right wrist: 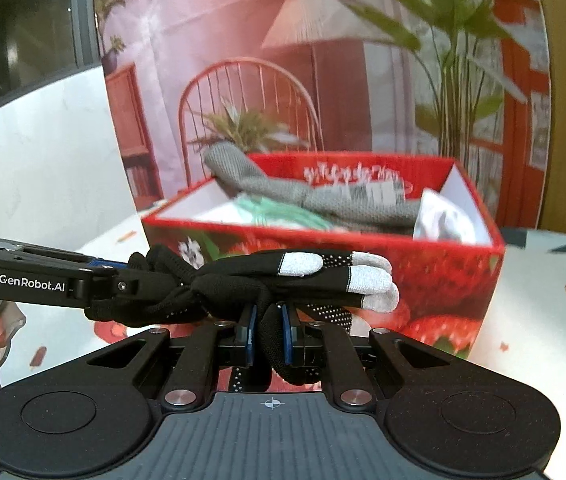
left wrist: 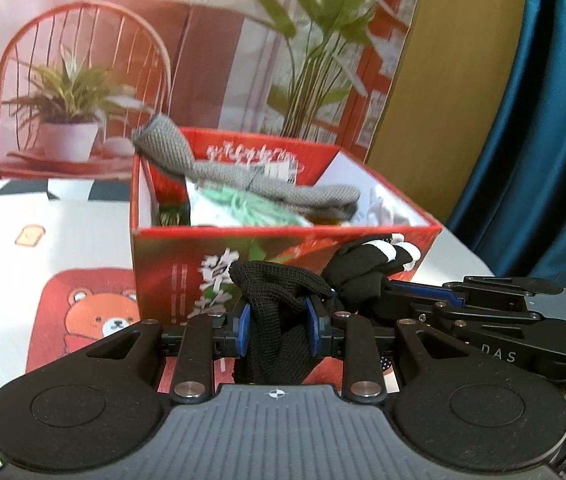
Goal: Organize soft objects
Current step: 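Lift the black gloves with both grippers and carry them over the box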
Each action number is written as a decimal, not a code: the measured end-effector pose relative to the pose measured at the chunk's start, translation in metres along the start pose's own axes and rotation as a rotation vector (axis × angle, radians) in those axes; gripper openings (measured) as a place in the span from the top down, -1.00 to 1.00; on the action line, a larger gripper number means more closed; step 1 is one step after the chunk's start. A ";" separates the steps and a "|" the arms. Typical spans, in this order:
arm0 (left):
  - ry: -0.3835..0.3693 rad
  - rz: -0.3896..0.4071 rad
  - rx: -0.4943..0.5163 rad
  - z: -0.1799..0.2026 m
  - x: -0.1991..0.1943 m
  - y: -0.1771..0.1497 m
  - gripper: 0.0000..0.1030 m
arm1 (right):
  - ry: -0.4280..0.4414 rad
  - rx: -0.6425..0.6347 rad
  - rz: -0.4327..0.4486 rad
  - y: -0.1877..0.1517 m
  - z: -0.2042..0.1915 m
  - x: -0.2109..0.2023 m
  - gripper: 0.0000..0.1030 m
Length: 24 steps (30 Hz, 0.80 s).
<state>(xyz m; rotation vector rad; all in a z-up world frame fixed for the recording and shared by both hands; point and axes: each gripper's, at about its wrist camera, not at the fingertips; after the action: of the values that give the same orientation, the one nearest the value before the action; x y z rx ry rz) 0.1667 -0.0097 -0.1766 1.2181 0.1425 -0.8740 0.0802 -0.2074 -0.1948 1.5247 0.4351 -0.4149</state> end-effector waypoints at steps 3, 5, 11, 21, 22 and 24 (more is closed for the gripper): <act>-0.006 0.018 0.003 0.004 -0.007 0.000 0.43 | -0.006 -0.007 0.029 0.008 0.000 -0.009 0.77; -0.008 0.028 0.005 0.006 -0.011 0.002 0.43 | -0.007 -0.009 0.044 0.012 0.000 -0.014 0.77; -0.012 0.068 0.010 0.010 -0.017 0.017 0.43 | -0.014 -0.034 0.080 0.030 0.001 -0.018 0.77; -0.022 0.124 0.025 0.019 -0.006 0.058 0.43 | -0.048 -0.068 0.136 0.071 0.018 -0.011 0.77; -0.022 0.126 0.025 0.019 -0.003 0.063 0.43 | -0.053 -0.071 0.138 0.075 0.020 -0.009 0.77; -0.020 0.129 0.030 0.019 0.003 0.072 0.43 | -0.062 -0.079 0.143 0.082 0.025 -0.003 0.77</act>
<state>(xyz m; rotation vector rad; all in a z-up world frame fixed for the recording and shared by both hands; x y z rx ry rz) 0.2095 -0.0223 -0.1167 1.2323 0.0349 -0.7780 0.1204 -0.2323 -0.1232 1.4520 0.2885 -0.3285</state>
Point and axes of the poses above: each gripper's, at about its wrist camera, not at the fingertips, and x roughly the way its jaws point, z to its right, y to its top, and after that the axes turned 12 degrees about -x, right-handed
